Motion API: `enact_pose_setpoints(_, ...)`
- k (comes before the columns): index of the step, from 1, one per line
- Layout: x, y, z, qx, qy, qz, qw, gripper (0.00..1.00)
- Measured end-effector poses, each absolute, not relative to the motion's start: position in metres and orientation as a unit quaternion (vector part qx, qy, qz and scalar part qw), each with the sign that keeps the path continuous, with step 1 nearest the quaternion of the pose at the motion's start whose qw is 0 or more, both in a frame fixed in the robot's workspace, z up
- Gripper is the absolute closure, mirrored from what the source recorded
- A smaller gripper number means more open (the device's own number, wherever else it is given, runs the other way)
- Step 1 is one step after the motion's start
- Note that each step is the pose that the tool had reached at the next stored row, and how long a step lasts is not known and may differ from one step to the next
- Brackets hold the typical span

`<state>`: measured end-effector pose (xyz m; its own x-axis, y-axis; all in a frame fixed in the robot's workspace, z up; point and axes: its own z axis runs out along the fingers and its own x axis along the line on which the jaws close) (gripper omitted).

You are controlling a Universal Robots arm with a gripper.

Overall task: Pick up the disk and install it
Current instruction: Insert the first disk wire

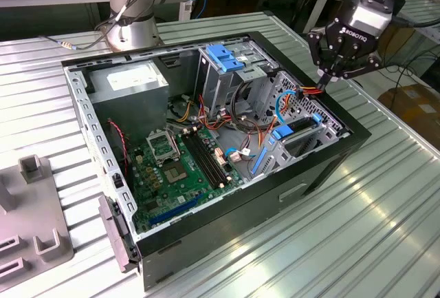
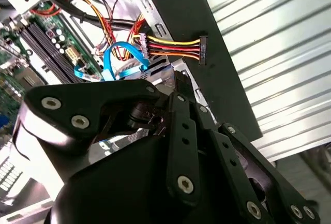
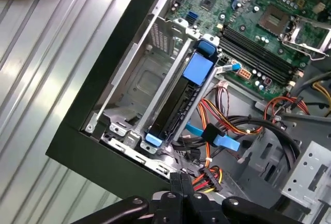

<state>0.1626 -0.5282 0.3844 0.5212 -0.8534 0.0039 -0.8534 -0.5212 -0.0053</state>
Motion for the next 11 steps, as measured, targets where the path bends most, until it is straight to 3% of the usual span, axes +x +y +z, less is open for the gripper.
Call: enact_pose_setpoints(11,0.1631,-0.5285,0.3828,-0.892,0.452,-0.016,0.008,0.9)
